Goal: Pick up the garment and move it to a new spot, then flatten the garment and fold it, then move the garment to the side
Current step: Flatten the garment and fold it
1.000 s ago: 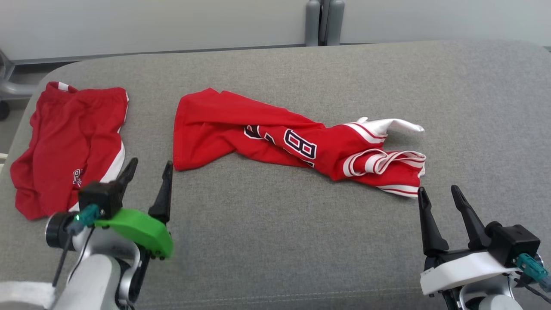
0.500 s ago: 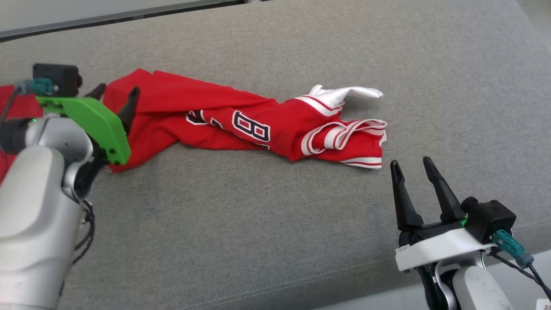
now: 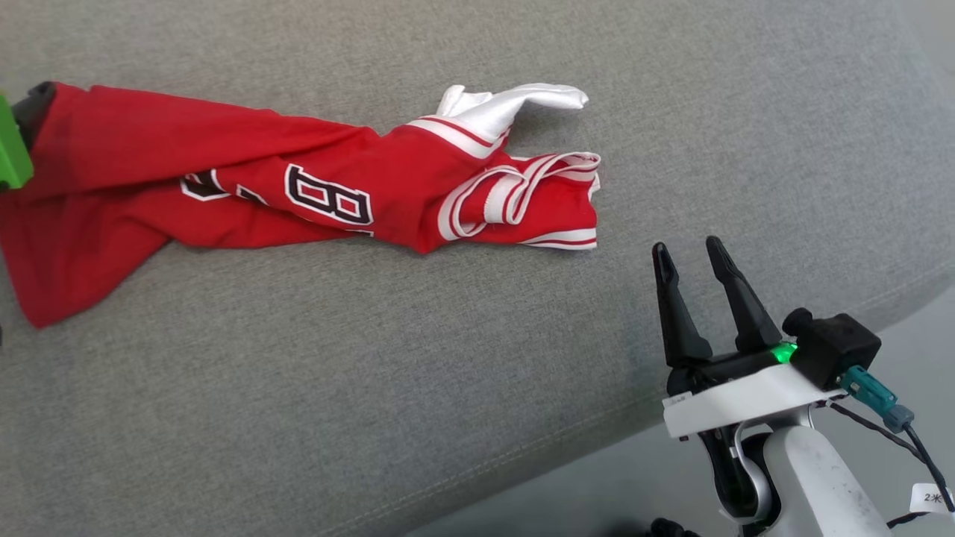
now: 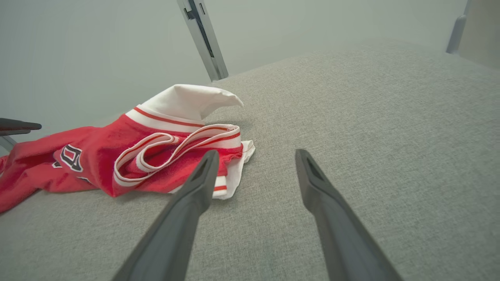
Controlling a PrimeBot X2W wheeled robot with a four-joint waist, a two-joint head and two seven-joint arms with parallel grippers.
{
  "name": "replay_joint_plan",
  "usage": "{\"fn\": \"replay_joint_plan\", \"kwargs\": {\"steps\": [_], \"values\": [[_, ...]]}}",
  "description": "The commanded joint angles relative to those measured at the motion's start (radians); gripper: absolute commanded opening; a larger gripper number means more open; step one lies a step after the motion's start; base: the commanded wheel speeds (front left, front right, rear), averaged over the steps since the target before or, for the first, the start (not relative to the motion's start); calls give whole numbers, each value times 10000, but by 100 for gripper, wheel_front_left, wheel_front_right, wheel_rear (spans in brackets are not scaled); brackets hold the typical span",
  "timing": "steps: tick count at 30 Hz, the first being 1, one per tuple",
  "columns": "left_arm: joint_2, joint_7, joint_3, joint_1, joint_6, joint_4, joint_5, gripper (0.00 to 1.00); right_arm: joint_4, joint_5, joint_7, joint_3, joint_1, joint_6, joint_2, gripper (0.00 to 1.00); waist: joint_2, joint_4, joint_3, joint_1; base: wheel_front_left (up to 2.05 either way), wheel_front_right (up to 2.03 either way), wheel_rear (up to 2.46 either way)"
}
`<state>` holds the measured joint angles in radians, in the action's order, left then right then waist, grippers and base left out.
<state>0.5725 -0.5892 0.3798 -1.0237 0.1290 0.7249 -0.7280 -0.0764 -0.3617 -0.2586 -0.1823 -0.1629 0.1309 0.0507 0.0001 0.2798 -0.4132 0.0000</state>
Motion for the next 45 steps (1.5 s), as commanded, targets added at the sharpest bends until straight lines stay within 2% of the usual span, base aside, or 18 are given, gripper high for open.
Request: {"fn": "replay_joint_plan", "kwargs": {"steps": [1, 7, 13, 15, 19, 22, 25, 35, 40, 43, 45], "values": [[302, -161, 16, -257, 22, 137, -91, 100, 125, -140, -62, -62, -201, -3, 4, 100, -1, 871, -992, 0, 0, 0, 0], [905, -441, 203, -590, 23, 548, -54, 100, 338, -424, -52, -114, -318, -3, 7, 100, -1, 1068, -1442, 0, 0, 0, 0], [694, -915, 285, -547, 25, 715, -440, 100, 356, -396, -53, 38, -338, -3, 8, 100, -1, 957, -1490, 0, 0, 0, 0], [526, -1111, 296, -518, 36, 705, -641, 2, 351, -331, -53, 72, -368, -3, 8, 100, -1, 874, -1460, 0, 0, 0, 0], [470, -1689, 394, -418, 29, 530, -1015, 0, 383, -277, -54, 157, -415, -3, 10, 100, -1, 728, -1379, 0, 0, 0, 0], [522, -1733, 396, -439, 27, 159, -1253, 0, 353, -269, -54, 229, -404, -3, 10, 100, -1, 627, -1307, 0, 0, 0, 0], [761, -1250, 415, -553, 25, -226, -1148, 0, 330, -325, -54, 289, -377, -3, 11, 100, -1, 532, -1205, 0, 0, 0, 0], [594, 382, 355, -150, 25, -1315, -1943, 0, 255, -151, -55, 529, -66, -3, 14, 100, -1, -156, -496, 0, 0, 0, 0], [683, 1496, 151, 1007, 25, -2383, -2661, 0, 200, 59, -55, 722, 87, -3, 16, 100, -1, -604, 5, 0, 0, 0, 0], [837, 2500, -115, 2445, 25, -3377, -3096, 0, 136, 270, -55, 983, 289, -3, 17, 100, -1, -1038, 357, 0, 0, 0, 0], [737, 3018, -267, 3266, 25, -3858, -3296, 0, 121, 366, -55, 1133, 362, -3, 16, 100, -1, -1265, 486, 0, 0, 0, 0]]}}
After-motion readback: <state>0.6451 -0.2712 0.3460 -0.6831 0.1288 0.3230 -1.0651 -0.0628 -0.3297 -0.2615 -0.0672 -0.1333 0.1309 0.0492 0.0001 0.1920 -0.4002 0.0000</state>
